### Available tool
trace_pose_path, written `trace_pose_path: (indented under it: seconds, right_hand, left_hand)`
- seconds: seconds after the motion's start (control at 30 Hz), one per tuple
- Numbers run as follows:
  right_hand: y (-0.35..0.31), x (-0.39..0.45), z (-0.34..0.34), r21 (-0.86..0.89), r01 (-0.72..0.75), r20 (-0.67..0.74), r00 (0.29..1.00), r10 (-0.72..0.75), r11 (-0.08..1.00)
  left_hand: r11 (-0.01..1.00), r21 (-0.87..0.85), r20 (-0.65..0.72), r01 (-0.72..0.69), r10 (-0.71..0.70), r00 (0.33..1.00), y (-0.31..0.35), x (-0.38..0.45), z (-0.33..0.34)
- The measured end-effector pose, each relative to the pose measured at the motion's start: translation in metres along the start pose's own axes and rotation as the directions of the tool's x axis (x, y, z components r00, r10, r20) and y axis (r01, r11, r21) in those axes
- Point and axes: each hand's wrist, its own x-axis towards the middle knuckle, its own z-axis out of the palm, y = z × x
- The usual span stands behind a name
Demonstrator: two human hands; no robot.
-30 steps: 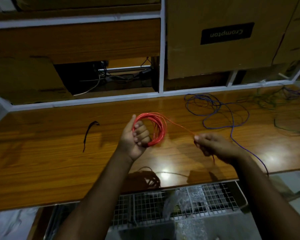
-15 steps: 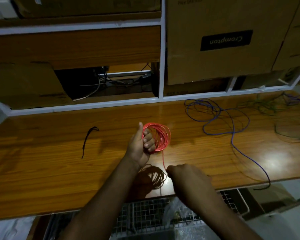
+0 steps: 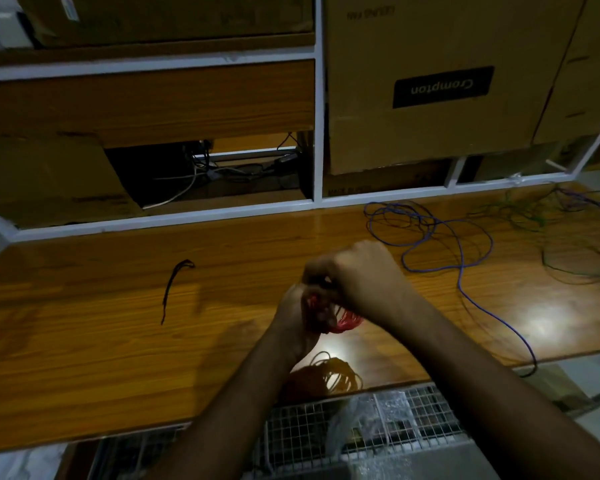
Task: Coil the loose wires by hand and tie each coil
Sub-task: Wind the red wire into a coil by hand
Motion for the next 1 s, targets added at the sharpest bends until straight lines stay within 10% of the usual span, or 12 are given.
trace_pose_path:
  seconds: [0.33,0.63,0.77,1.0]
  right_hand:
    - [0.062,-0.003,0.015,0.478,-0.174,-0.103,0.962,0.252,0.861]
    - [0.038,-0.031,0.026,0.152,-0.241,-0.002,0.97,0.244,0.959]
    - [0.023,-0.036,0.024,0.415,-0.364,0.162,0.931,0.326,0.834]
    - [0.009,-0.03,0.067,0.452,-0.457,-0.003,0.858,0.513,0.767]
  left_hand:
    - [0.95,-0.249,0.313,0.186,-0.103,0.944,0.025,-0.004,-0.012]
    - [0.96,-0.238,0.28,0.148,-0.078,0.957,0.026,0.002,-0.013]
    - [0.967,-0.216,0.294,0.135,-0.067,0.954,0.025,0.004,-0.01]
    - [0.951,-0.21,0.379,0.225,-0.133,0.916,0.023,0.001,-0.001]
